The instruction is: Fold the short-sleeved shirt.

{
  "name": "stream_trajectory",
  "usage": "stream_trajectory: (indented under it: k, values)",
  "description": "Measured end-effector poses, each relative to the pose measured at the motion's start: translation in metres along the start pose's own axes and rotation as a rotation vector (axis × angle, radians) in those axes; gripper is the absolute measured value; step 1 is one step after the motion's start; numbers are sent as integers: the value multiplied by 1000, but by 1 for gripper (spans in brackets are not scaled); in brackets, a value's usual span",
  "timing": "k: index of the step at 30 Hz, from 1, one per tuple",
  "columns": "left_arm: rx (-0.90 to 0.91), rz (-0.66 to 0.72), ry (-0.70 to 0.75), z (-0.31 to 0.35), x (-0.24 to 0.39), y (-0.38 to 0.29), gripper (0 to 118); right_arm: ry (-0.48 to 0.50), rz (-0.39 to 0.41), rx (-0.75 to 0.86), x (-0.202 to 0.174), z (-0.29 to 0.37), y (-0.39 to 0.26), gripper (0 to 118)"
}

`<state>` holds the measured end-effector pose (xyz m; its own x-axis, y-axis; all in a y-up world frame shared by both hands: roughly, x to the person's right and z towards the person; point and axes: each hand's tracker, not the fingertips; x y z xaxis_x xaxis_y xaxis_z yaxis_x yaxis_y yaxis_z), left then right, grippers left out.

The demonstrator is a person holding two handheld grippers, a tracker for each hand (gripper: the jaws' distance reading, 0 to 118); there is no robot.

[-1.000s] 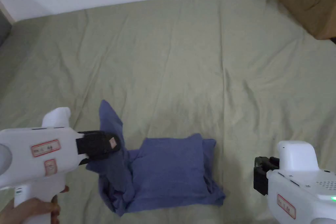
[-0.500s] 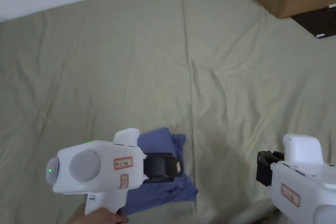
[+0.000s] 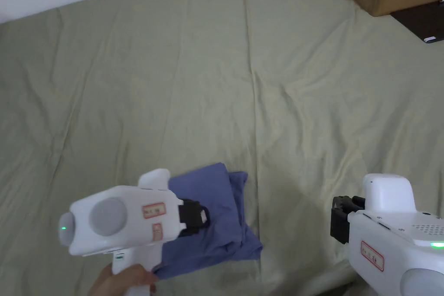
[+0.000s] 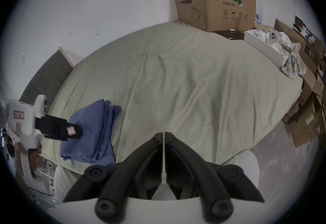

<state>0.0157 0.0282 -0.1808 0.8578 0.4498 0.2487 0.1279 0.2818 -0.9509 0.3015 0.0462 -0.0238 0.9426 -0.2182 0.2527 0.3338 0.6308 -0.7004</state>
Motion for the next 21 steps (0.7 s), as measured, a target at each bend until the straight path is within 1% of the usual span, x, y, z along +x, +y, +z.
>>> stream_trajectory:
  k: [3,8,10,11,15,16,17,19,21]
  values:
    - [-31,-43,11,-20,19,-14,1,-3,10,2,0,2,0,2]
    - [-57,-109,-44,-27,46,-23,1,-12,9,4,-2,3,3,2]
    - [-118,-126,-124,-34,52,-26,1,-13,9,3,-4,4,4,2]
    - [-132,-112,-168,-38,54,-30,1,-11,13,1,-6,5,5,2]
    - [-95,-145,-119,-29,56,-38,1,-16,46,5,-10,9,6,2]
    - [-79,-125,-146,-21,49,-38,1,-14,57,5,-12,9,8,2]
    - [-50,-69,-190,-10,38,-36,1,-10,71,5,-15,9,10,2]
    - [15,-1,-230,13,18,-32,1,-4,95,8,-22,8,13,2]
    - [95,58,-234,42,-5,-31,1,20,132,7,-33,6,17,2]
